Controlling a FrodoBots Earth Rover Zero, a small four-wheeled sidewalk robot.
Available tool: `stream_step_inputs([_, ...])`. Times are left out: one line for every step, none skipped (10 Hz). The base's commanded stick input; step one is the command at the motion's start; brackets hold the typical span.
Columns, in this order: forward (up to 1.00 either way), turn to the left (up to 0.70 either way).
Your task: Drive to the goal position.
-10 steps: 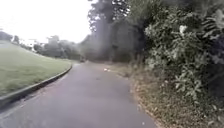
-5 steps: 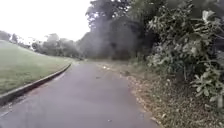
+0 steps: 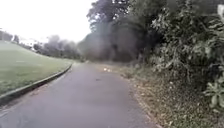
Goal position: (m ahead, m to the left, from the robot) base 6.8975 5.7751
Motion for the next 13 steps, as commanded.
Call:
stream_step_inputs([0.0,0.0])
stream_step_inputs([0.0,0.0])
stream_step_inputs([0.0,0.0])
stream_step_inputs([0.0,0.0])
stream_step_inputs([0.0,0.0])
stream_step_inputs([0.0,0.0])
stream_step_inputs([0.0,0.0])
stream_step_inputs([0.0,-0.45])
stream_step_inputs([0.0,-0.45])
stream_step_inputs([0.0,-0.45])
stream_step_inputs([0.0,-0.45])
stream_step_inputs([0.0,-0.45])
stream_step_inputs([0.0,-0.45])
